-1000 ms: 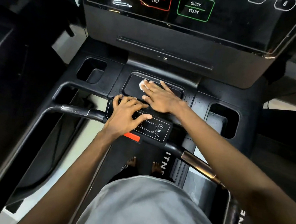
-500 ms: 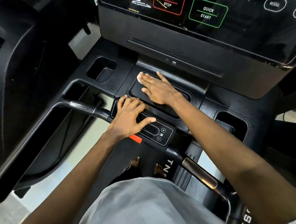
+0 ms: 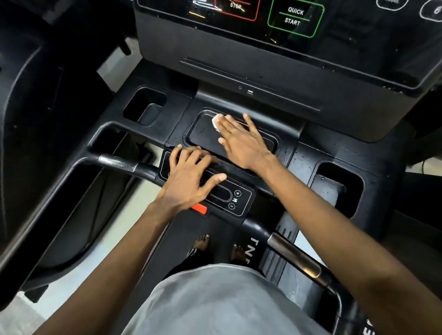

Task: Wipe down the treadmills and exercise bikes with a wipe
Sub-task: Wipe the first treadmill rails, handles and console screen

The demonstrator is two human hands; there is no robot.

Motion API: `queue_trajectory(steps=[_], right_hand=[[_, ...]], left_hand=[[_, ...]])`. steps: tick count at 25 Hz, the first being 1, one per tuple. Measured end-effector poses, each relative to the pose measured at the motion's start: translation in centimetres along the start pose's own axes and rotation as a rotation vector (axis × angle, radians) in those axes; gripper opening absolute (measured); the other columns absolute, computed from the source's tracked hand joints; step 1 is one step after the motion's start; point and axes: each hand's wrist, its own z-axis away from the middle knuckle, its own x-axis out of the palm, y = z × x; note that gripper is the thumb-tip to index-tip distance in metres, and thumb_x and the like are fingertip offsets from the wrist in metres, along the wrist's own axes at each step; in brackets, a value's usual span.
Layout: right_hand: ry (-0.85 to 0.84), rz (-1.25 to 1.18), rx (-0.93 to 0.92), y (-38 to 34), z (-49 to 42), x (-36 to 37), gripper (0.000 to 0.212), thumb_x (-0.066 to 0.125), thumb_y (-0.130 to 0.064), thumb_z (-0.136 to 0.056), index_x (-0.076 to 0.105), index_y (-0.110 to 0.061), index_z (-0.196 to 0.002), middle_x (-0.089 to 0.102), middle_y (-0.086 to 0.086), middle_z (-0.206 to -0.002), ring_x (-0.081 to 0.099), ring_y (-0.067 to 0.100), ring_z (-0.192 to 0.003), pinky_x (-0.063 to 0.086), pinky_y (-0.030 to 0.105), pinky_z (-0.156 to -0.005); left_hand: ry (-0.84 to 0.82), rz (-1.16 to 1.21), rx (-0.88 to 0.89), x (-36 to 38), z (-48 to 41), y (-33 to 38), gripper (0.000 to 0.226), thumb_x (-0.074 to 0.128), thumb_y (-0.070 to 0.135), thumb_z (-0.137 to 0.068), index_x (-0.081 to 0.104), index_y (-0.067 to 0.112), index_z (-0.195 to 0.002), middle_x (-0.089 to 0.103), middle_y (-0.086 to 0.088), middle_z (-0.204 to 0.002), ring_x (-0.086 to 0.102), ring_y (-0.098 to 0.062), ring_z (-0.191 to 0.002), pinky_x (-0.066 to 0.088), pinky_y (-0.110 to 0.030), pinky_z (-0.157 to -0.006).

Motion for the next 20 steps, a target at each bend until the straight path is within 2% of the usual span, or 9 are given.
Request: queue_trajectory(steps=[6,10,15,18,20], right_hand=[[0.05,-0.127,0.383,1.1,9.3,1.9,0.057,0.021,-0.037,-0.107,0.01,-0.015,-0.159,0.006,-0.004,-0.166,0.003,0.012,-0.153,-0.005,0.049,-0.124],[0.051,-0.141,0.382,0.7,12.0,1.6,0.055,0.023,-0.036,-0.108,0.013,-0.017,-0.159,0.008,-0.005,-0.166,0.004,0.011,-0.153,-0.005,0.046,-0.123],[0.077,-0.168,0.524,1.1,13.7,2.4,0.061,0.022,-0.04,-0.107,-0.001,-0.019,-0.16,-0.003,-0.004,-0.166,-0.001,0.013,-0.153,-0.004,0.046,-0.123],[0.073,-0.215,0.569,2.2,11.8,1.7,0.063,0.024,-0.042,-0.107,0.0,-0.018,-0.16,-0.003,-0.002,-0.167,-0.001,0.015,-0.154,-0.001,0.048,-0.123],[0.064,-0.235,0.523,1.7,12.7,1.8,0.064,0.026,-0.042,-0.107,-0.001,-0.018,-0.16,-0.004,-0.002,-0.167,-0.004,0.015,-0.153,0.0,0.048,-0.124]], left_hand=[[-0.014,0.028,0.073,0.9,0.1,2.0,0.055,0.038,0.064,-0.097,0.053,0.037,-0.142,0.058,0.007,-0.136,0.04,-0.02,-0.134,0.011,-0.044,-0.117],[-0.008,0.029,0.073,1.1,0.2,2.5,0.053,0.04,0.066,-0.095,0.058,0.038,-0.137,0.059,0.01,-0.134,0.04,-0.018,-0.134,0.009,-0.043,-0.115],[0.018,0.013,0.065,1.3,0.2,2.6,0.053,0.04,0.067,-0.095,0.062,0.037,-0.133,0.062,0.01,-0.128,0.044,-0.019,-0.127,0.016,-0.045,-0.111],[-0.011,-0.029,0.097,1.3,-0.2,3.2,0.057,0.036,0.067,-0.096,0.059,0.035,-0.137,0.064,0.009,-0.127,0.049,-0.021,-0.117,0.02,-0.044,-0.104],[-0.052,-0.044,0.127,1.1,-0.5,4.1,0.06,0.034,0.064,-0.098,0.053,0.031,-0.143,0.065,0.006,-0.129,0.051,-0.024,-0.114,0.023,-0.043,-0.101]])
